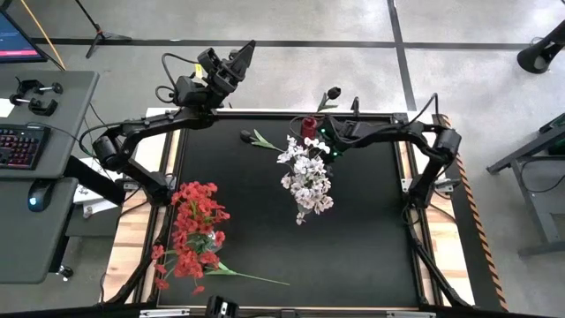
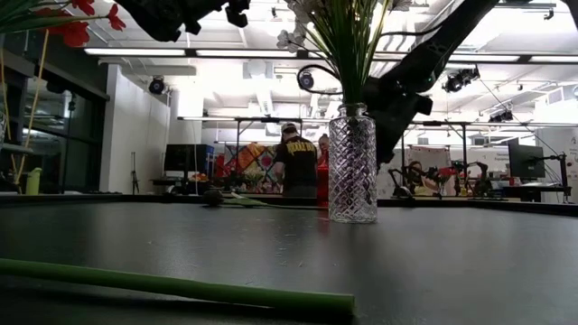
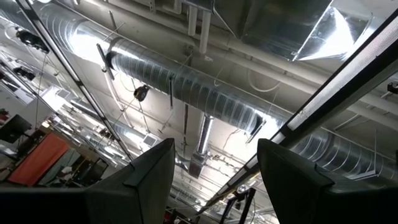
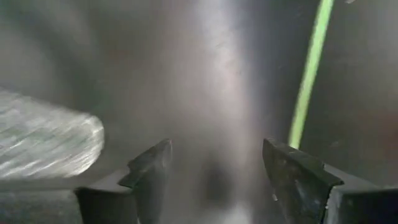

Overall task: Sort flowers into vase by color
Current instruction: Put the top black tulip into the red vase

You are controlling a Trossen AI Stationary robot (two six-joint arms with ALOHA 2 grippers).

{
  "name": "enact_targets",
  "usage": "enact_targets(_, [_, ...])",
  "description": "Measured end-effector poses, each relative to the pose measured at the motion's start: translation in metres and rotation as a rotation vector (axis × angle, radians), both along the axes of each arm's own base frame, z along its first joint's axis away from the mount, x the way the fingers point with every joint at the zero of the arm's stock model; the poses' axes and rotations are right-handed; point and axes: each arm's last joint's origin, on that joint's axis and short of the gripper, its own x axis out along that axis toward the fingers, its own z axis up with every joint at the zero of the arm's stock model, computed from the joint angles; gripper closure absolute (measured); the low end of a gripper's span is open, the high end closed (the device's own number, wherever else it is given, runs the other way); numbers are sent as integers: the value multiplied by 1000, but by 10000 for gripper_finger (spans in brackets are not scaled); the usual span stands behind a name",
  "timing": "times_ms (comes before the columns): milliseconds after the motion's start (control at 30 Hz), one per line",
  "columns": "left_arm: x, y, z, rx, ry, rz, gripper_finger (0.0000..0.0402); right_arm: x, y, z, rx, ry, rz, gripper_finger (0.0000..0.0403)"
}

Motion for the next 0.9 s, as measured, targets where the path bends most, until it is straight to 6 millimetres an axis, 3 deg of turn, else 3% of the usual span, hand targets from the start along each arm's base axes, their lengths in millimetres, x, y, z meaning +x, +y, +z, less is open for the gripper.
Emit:
enact_targets(167, [-1, 2, 0, 0, 0, 6, 185, 8, 1, 2, -142, 1, -65, 163])
enact_targets(433, [-1, 2, 0, 0, 0, 7, 185, 12, 0, 2, -197, -14, -90, 163])
enact_targets(900, [-1, 2, 0, -11, -9, 19, 185, 26, -5, -12, -175, -70, -176, 163])
